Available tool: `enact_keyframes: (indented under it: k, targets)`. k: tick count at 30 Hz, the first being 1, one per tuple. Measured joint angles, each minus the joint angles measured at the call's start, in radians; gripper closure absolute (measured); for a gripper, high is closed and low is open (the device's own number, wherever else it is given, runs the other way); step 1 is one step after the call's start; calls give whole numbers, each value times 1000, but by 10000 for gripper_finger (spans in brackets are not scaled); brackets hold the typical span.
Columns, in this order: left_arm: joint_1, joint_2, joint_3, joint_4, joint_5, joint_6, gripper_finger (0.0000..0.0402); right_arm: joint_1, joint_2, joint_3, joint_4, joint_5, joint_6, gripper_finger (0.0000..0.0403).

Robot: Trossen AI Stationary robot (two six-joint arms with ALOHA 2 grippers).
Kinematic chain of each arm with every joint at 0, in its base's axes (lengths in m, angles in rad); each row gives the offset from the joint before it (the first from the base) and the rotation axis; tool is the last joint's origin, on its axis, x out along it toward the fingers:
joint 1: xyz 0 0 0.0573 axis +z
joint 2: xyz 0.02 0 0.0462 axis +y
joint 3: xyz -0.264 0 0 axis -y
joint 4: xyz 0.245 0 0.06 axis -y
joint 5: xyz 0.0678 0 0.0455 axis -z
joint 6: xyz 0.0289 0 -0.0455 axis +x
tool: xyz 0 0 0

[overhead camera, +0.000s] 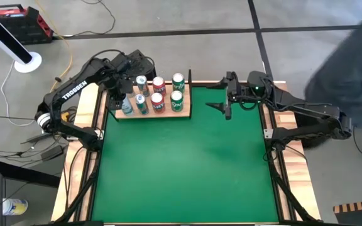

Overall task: Place canned beverage on shelf
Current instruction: Put the white-blue soda can aligned with the other white-blue soda can on the shelf

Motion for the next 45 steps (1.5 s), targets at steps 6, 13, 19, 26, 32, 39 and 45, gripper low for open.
enact_keyframes:
  k: [6, 13, 19, 26, 32, 39, 45]
  targets:
    - [9, 0, -19, 33, -15, 19, 164, 1, 0, 0, -12, 0, -3, 46]
    - [40, 0, -19, 48, -6, 33, 164, 1, 0, 0, -13, 0, 3, 46]
    - [54, 0, -42, 58, -4, 36, 164, 1, 0, 0, -13, 0, 6, 46]
    - [54, -1, -69, 73, -9, 46, 164, 5, 0, 0, -13, 0, 16, 46]
    - [54, -1, -69, 76, -5, 69, 164, 5, 1, -1, -13, 0, 16, 46]
    - [54, 0, -69, 76, 14, 60, 134, 5, 1, -1, -13, 0, 16, 46]
    - [54, 0, -69, 74, 3, 29, 93, 5, 1, -1, -13, 0, 15, 46]
